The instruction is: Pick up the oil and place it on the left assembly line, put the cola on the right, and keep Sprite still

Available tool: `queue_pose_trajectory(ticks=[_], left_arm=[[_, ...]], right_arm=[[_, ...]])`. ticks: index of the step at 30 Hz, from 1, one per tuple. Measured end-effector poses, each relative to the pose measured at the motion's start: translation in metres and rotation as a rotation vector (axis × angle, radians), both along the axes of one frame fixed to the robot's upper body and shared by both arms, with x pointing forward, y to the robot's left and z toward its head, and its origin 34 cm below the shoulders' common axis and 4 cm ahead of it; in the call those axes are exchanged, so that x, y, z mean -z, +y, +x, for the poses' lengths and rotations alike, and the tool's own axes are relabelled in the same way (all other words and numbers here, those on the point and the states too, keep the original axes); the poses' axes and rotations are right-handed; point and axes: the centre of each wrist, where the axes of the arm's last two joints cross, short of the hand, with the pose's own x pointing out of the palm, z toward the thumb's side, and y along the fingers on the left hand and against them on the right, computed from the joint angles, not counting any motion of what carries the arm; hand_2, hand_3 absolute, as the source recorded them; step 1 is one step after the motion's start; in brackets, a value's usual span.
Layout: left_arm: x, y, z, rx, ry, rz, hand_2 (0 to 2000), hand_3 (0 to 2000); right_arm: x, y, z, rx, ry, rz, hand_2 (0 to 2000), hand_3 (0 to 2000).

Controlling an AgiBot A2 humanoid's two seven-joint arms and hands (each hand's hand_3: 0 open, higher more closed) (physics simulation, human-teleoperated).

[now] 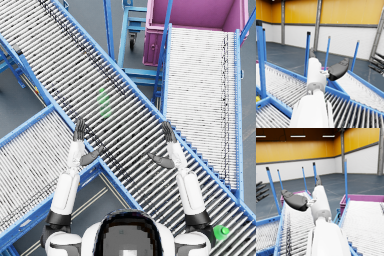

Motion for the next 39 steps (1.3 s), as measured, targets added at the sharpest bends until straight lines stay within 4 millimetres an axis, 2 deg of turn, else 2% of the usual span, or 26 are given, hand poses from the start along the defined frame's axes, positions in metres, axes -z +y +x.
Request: queue_pose_trajectory(ticks=[39], left_arm=[[0.0000,0.0000,0.0000,0.000,0.000,0.000,0,0]], right_arm=[[0.0000,0.0000,0.0000,0.000,0.000,0.000,0,0]])
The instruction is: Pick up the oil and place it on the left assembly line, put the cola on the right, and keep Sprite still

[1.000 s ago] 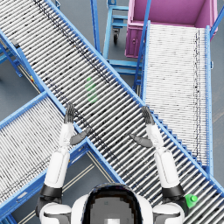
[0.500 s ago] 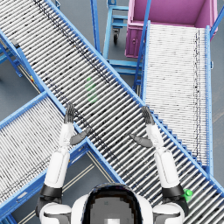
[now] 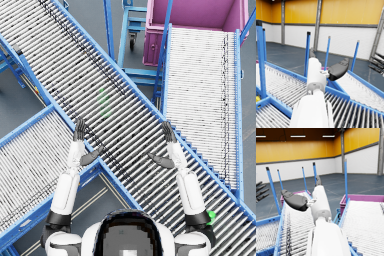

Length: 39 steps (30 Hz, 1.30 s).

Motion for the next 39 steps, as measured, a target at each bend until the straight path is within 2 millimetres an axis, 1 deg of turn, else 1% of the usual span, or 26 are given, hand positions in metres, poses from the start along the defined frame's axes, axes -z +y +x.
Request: queue_pose_trajectory(ticks=[39], left_arm=[[0.0000,0.0000,0.0000,0.000,0.000,0.000,0,0]], right_arm=[[0.0000,0.0000,0.0000,0.000,0.000,0.000,0,0]])
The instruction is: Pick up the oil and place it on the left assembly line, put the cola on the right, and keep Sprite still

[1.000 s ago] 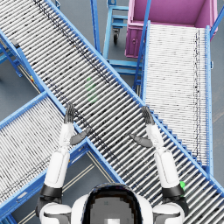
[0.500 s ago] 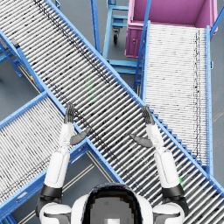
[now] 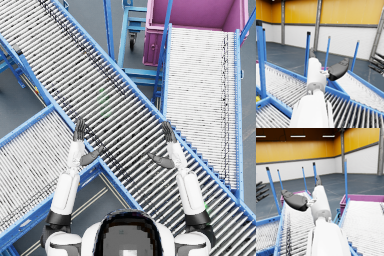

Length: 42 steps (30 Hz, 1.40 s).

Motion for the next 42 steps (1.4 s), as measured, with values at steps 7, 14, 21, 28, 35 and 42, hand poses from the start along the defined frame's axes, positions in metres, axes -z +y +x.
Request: queue_pose_trajectory(ticks=[7,14,21,28,35,42], left_arm=[[-0.029,0.006,0.007,0.022,-0.213,-0.058,0,0],[-0.071,0.024,0.008,-0.109,-0.406,0.003,0,0],[-0.092,0.041,0.010,-0.334,-0.514,0.227,0,0],[-0.104,0.056,0.010,-0.438,-0.550,0.264,0,0],[-0.102,0.064,0.009,-0.470,-0.537,0.257,0,0],[-0.099,0.065,0.008,-0.477,-0.530,0.253,0,0]], right_arm=[[-0.035,0.002,0.002,0.099,-0.192,0.146,0,0],[-0.072,-0.014,-0.002,0.236,-0.383,0.111,0,0],[-0.092,-0.038,-0.003,0.493,-0.528,-0.094,0,0],[-0.106,-0.064,-0.008,0.639,-0.581,-0.126,0,0],[-0.103,-0.077,-0.009,0.694,-0.564,-0.118,0,0],[-0.093,-0.080,-0.010,0.707,-0.527,-0.114,0,0]])
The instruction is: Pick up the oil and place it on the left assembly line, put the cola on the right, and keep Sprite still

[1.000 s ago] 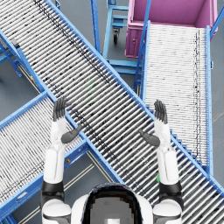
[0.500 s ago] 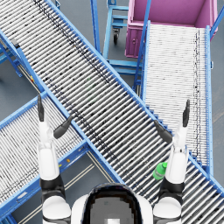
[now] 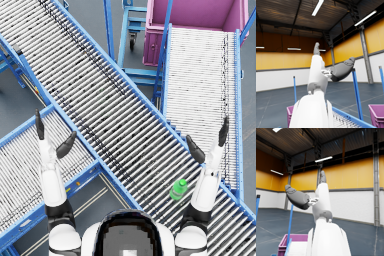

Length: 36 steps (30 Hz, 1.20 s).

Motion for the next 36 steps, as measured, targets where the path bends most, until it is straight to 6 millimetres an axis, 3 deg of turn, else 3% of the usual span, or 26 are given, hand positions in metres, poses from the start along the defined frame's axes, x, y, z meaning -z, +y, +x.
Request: queue_pose_trajectory(ticks=[16,27,36], left_arm=[[0.0062,0.0009,-0.0025,-0.005,0.013,-0.014,0,0],[-0.0024,0.0013,-0.0033,-0.007,-0.017,-0.011,0,0],[0.0019,-0.0011,-0.0033,0.001,-0.004,-0.013,0,0]], right_arm=[[0.0070,0.0046,-0.0001,-0.015,0.022,0.002,0,0],[-0.0012,0.0037,-0.0023,-0.010,-0.008,-0.009,0,0],[0.0021,0.0072,-0.0009,-0.024,0.005,-0.011,0,0]])
